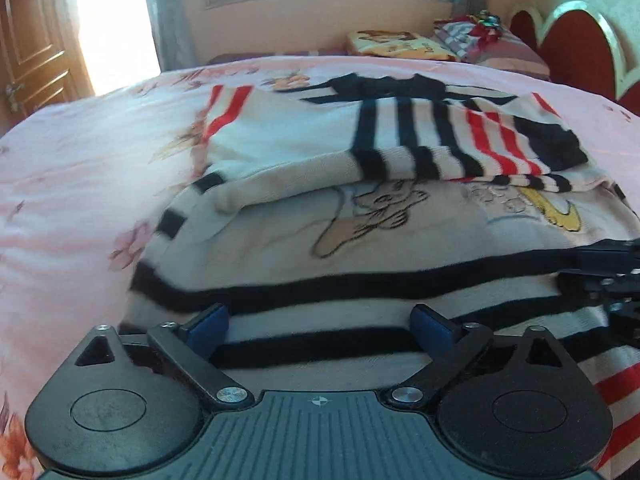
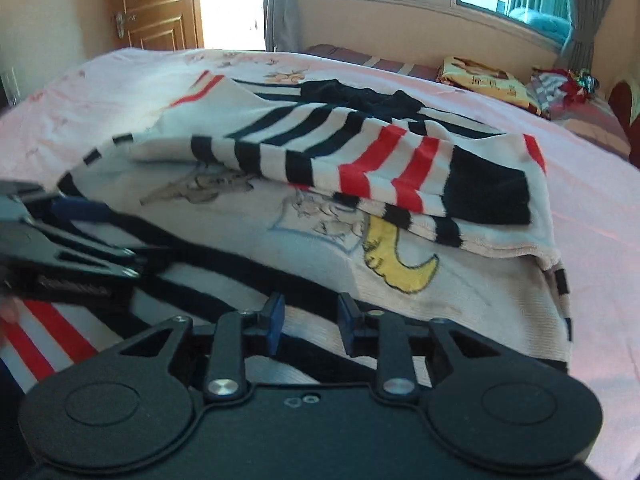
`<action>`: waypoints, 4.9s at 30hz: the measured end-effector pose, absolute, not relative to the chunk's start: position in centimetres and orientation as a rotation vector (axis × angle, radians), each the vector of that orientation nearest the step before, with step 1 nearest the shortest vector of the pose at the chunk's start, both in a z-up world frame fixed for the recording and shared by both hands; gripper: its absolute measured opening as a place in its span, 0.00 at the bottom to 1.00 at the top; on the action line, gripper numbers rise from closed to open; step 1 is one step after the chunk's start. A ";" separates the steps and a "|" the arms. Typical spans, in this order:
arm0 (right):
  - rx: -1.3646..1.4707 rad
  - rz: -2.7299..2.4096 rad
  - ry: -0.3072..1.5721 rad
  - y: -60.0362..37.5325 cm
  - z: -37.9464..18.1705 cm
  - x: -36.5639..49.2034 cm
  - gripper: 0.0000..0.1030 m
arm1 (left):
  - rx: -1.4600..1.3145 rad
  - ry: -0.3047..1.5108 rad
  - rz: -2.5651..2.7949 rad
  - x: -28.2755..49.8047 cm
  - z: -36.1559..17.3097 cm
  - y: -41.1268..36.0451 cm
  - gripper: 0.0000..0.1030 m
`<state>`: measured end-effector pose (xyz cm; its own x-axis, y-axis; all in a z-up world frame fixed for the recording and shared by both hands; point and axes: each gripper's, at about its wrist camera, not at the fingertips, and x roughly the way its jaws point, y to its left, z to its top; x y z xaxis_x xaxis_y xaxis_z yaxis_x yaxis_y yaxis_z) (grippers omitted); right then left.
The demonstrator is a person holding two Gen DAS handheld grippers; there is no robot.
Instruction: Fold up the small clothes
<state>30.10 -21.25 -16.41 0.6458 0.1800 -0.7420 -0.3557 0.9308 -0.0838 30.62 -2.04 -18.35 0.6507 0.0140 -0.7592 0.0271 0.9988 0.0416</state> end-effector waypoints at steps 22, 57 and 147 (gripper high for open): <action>-0.186 0.207 0.844 -19.5 -16.3 18.0 0.32 | 0.050 0.853 -0.106 19.1 -18.6 0.1 0.96; -0.105 0.019 0.868 -21.6 -15.7 9.0 0.48 | 0.003 0.882 -0.136 12.9 -18.3 3.1 0.96; -0.037 0.066 0.822 -19.9 -16.2 18.3 0.68 | 0.019 0.668 -0.050 22.8 -20.1 -1.2 1.00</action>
<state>18.34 -19.94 -16.17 0.6788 0.0440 -0.7330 -0.0730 0.9973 -0.0077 22.83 -1.18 -20.08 0.7839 -0.0403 -0.6196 0.0527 0.9986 0.0017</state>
